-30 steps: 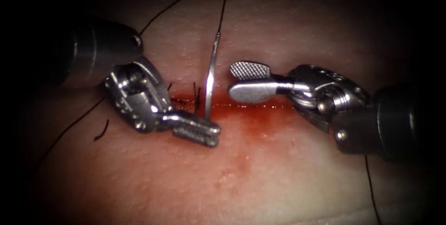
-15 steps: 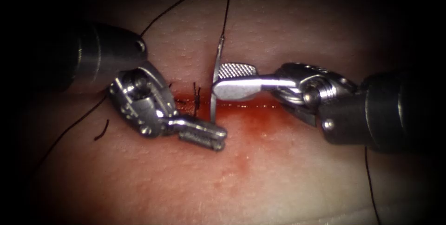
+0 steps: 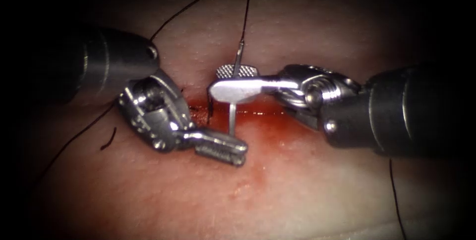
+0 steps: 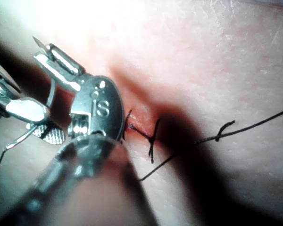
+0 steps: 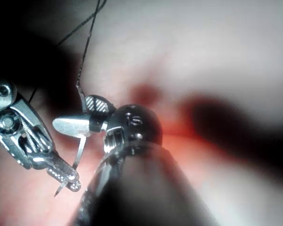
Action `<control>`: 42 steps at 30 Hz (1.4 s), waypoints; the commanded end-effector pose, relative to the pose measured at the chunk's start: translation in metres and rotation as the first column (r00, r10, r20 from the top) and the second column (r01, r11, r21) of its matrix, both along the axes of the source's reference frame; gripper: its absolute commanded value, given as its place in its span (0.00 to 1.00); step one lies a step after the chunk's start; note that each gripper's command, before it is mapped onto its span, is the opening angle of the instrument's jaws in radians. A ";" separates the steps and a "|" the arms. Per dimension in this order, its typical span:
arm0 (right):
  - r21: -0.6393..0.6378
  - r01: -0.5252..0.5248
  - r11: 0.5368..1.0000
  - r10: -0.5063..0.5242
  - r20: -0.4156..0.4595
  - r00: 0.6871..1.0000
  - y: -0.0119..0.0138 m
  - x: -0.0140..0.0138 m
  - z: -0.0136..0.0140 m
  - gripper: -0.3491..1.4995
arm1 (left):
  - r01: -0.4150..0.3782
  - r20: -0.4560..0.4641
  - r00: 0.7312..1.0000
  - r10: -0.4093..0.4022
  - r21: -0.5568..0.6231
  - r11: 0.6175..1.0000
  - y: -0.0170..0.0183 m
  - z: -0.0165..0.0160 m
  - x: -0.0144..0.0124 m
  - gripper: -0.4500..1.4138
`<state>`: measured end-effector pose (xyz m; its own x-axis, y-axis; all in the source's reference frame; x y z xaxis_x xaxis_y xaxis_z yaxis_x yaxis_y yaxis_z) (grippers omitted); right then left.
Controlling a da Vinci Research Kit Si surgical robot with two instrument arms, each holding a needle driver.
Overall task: Wound Closure
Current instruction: Pass the needle from the left jaws to the right jaws.
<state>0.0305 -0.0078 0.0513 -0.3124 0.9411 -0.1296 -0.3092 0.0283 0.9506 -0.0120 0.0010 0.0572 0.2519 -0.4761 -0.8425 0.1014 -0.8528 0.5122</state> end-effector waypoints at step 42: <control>-0.114 -0.032 0.993 0.035 0.029 0.999 0.0007 -0.0022 0.0013 0.00 | 0.070 -0.163 0.986 -0.034 0.221 0.973 -0.0001 0.0000 0.0013 0.70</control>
<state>0.0279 -0.0069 0.0517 -0.3458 0.9126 -0.2181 -0.3373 0.0960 0.9365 -0.0102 0.0008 0.0567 0.0899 -0.2775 -0.9565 0.1210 -0.9502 0.2871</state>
